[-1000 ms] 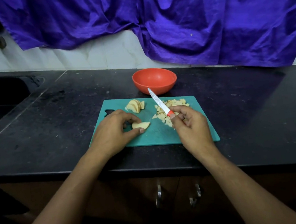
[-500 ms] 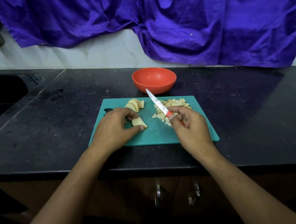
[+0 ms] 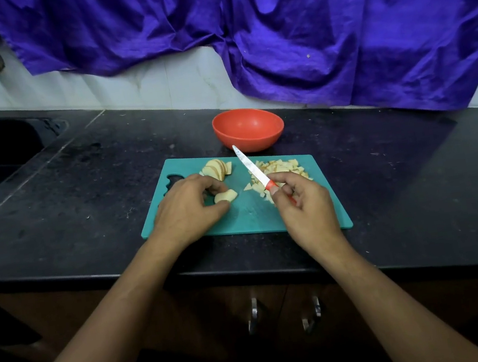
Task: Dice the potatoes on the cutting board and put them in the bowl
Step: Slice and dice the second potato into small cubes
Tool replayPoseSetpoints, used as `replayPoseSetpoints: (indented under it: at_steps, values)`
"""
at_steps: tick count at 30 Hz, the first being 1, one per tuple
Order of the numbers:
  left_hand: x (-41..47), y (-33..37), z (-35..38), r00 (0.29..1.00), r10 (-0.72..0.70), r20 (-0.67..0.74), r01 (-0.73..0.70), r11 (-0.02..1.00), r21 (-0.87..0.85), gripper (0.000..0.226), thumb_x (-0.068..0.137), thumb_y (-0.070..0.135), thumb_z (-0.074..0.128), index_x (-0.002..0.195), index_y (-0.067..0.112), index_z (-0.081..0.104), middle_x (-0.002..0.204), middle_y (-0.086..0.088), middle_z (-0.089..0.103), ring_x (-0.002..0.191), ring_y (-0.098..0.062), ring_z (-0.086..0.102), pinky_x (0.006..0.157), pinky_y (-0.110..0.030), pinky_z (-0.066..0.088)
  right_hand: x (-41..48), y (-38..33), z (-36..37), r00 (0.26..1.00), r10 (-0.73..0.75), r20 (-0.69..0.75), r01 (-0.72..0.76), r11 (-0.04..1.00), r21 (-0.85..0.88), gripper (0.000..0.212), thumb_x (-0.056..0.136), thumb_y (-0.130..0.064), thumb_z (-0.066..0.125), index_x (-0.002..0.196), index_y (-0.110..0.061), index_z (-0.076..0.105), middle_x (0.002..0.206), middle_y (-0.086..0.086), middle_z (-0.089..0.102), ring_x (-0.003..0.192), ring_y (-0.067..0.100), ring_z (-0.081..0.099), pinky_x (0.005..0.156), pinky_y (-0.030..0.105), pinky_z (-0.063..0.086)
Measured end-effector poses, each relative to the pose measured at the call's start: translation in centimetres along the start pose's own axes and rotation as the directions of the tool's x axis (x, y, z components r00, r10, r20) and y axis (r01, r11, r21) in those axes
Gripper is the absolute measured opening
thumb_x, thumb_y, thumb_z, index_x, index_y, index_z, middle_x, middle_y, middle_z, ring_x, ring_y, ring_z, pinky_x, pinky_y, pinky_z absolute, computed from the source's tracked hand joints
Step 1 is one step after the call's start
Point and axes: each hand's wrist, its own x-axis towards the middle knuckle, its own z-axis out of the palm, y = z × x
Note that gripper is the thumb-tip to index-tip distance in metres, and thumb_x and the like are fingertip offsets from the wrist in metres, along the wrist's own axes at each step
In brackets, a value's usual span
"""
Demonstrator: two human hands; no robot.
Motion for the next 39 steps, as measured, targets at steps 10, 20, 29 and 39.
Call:
replayPoseSetpoints:
  at_steps: [10, 20, 29, 39]
  values:
    - [-1.6, -1.1, -1.1, 1.000, 0.020, -0.008, -0.021, 0.992, -0.123, 0.019, 0.084, 0.035, 0.081, 0.102, 0.032, 0.078, 0.101, 0.019, 0.072, 0.097, -0.002, 0.063, 0.085, -0.025, 0.051, -3.8, -3.2, 0.1, 0.971, -0.142, 0.191, 0.207, 0.898, -0.388, 0.041, 0.105, -0.024, 0.049, 0.145, -0.028, 0.054, 0.132, -0.009, 0.062, 0.114, 0.007, 0.056, 0.089, 0.024, 0.045]
    - [-1.5, -1.2, -0.9, 1.000, 0.010, -0.009, -0.011, 0.987, -0.158, 0.018, 0.081, 0.034, 0.085, 0.098, 0.031, 0.080, 0.097, 0.019, 0.074, 0.096, 0.002, 0.065, 0.091, -0.029, 0.055, -4.3, -5.2, 1.1, 0.955, -0.120, 0.270, 0.237, 0.858, -0.455, 0.049, 0.105, -0.022, 0.044, 0.153, -0.032, 0.043, 0.122, -0.003, 0.060, 0.103, 0.013, 0.058, 0.086, 0.035, 0.054]
    - [-1.7, -1.1, -0.8, 0.999, -0.010, -0.044, 0.003, 0.987, -0.161, 0.014, 0.080, 0.036, 0.086, 0.091, 0.030, 0.080, 0.092, 0.020, 0.075, 0.093, 0.004, 0.066, 0.090, -0.028, 0.056, -4.7, -5.7, 2.0, 0.930, -0.108, 0.351, 0.317, 0.721, -0.617, 0.058, 0.104, -0.022, 0.046, 0.160, -0.024, 0.030, 0.114, 0.001, 0.063, 0.093, 0.021, 0.064, 0.076, 0.037, 0.053]
    - [-1.9, -1.1, -0.7, 0.997, -0.041, -0.070, 0.032, 0.992, -0.126, 0.012, 0.079, 0.042, 0.085, 0.085, 0.033, 0.079, 0.085, 0.021, 0.073, 0.086, 0.001, 0.066, 0.083, -0.037, 0.058, -4.8, -4.4, 1.0, 0.961, -0.116, 0.251, 0.222, 0.865, -0.449, 0.046, 0.103, -0.025, 0.049, 0.149, -0.032, 0.052, 0.107, -0.006, 0.068, 0.087, 0.008, 0.060, 0.076, 0.029, 0.053]
